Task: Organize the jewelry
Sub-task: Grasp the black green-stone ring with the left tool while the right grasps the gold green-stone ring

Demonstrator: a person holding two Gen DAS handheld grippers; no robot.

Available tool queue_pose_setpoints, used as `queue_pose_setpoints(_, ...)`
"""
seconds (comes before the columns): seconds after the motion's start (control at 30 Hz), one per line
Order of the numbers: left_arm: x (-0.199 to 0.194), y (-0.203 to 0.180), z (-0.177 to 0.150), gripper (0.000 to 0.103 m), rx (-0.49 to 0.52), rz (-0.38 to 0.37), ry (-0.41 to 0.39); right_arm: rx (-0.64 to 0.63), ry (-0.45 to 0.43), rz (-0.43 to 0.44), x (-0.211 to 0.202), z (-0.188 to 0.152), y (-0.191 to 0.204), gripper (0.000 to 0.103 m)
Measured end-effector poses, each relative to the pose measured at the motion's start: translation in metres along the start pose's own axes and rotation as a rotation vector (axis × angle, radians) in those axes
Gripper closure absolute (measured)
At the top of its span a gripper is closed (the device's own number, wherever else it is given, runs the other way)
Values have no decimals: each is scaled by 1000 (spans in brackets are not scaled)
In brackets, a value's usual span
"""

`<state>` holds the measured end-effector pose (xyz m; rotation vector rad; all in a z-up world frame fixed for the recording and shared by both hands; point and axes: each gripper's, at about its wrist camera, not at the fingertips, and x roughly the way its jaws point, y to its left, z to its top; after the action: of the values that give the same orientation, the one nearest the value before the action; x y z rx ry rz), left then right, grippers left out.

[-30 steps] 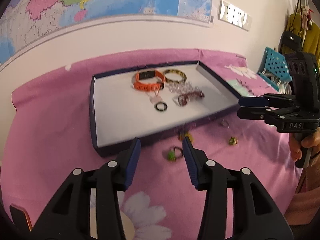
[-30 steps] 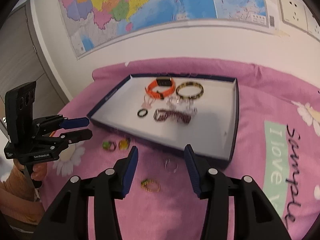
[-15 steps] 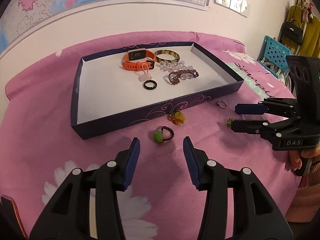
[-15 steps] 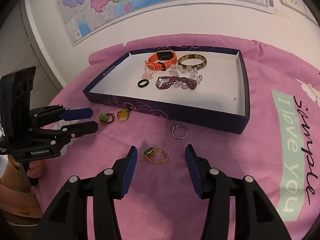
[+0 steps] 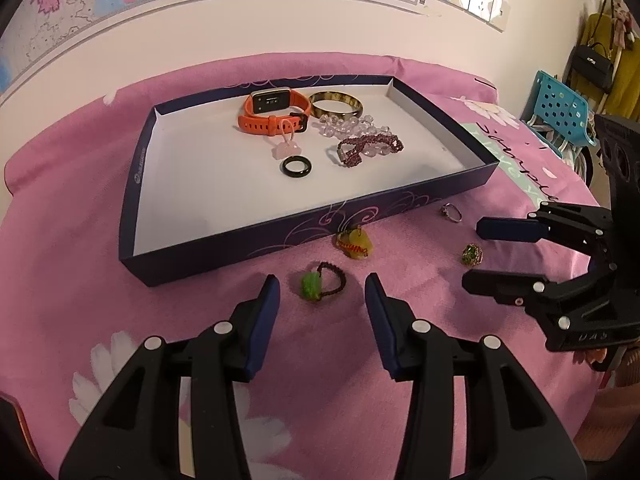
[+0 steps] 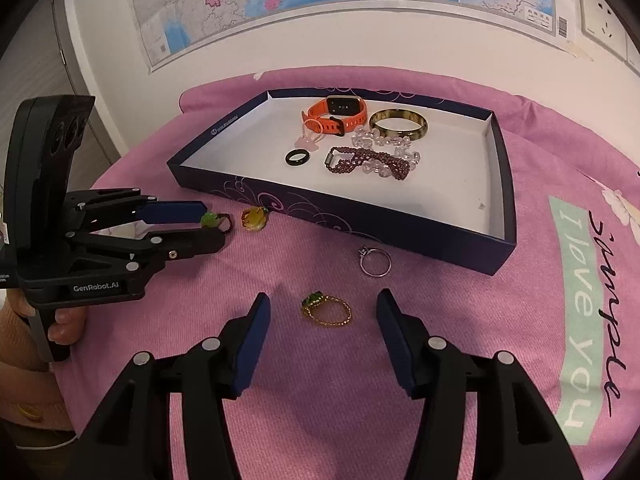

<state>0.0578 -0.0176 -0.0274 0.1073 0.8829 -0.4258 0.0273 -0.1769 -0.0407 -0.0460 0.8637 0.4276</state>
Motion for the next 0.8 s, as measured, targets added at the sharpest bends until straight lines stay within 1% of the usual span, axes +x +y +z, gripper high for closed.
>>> queue_pose_setpoints(0.13,3,-1,1,62,-1,7,2,0,0,-1,0,0,0,49)
queue_pose_setpoints(0.2,3,-2,1,68,1,10,2,-2,1,-3,0,0,0,49)
queue_pose_setpoints(0.27,3,-1,1,71,0,15,1,-4,1,-4,0,0,0,49)
queue_pose_setpoints(0.37,3,-1,1,80,-3,13,0,0,0,-3,0,1,0,49)
queue_pose_setpoints(0.57,0,-2,-3,81,-4,5,-3,1,0,-3,0,0,0,51)
queue_pose_setpoints(0.77,-4,-2,-7,81,-19,-15,-5,-7,1,-6,0,0,3,63)
queue_pose_setpoints(0.8,-5,-2,-8,81,-21,-16,-6,-13,3,-14,0,0,4,68)
